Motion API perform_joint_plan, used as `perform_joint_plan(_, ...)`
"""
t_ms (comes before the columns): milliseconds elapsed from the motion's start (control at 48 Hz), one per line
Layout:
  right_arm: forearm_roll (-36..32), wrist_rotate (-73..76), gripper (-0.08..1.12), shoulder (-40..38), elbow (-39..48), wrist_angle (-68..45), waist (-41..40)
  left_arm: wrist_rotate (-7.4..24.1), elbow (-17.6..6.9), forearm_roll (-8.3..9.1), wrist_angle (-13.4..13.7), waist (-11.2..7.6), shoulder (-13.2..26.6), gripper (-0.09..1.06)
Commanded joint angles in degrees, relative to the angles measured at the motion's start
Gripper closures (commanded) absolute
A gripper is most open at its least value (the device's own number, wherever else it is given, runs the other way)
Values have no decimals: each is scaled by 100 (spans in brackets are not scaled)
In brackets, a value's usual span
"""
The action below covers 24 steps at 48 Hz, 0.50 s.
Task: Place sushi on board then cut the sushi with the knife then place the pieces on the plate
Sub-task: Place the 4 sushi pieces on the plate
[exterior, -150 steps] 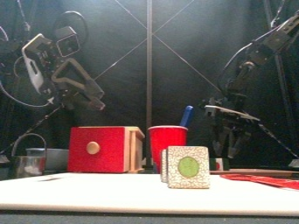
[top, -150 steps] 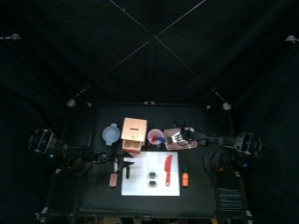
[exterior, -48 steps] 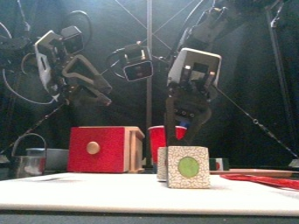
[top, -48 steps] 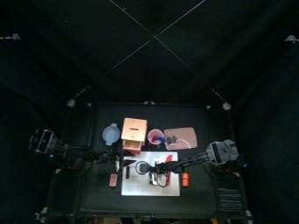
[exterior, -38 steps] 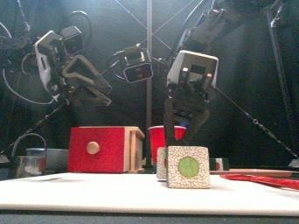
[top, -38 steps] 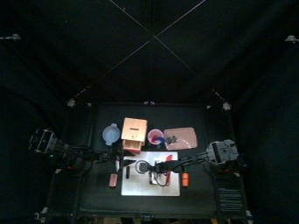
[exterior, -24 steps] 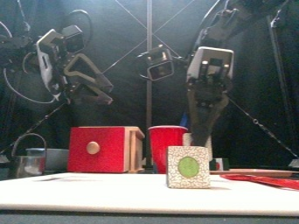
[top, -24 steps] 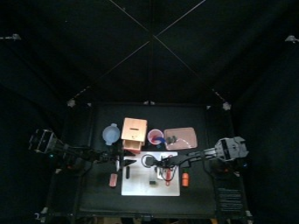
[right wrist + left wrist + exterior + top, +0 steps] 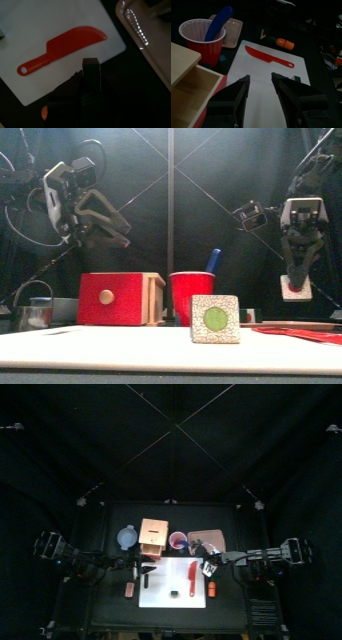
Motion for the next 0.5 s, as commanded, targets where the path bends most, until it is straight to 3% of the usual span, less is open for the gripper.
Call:
perform_joint_plan(21,-176,149,50,-352,158,-62,-501,9,-132,0,-62,18,18,18)
perform_joint_plan(188,-519,202,50,-439,281,-264,-1503,9,-141,0,-62,9,18,18)
perform_joint_plan(500,-343,193,50,-167,202,-879,-2909,18,-176,0,-62,18,44,18)
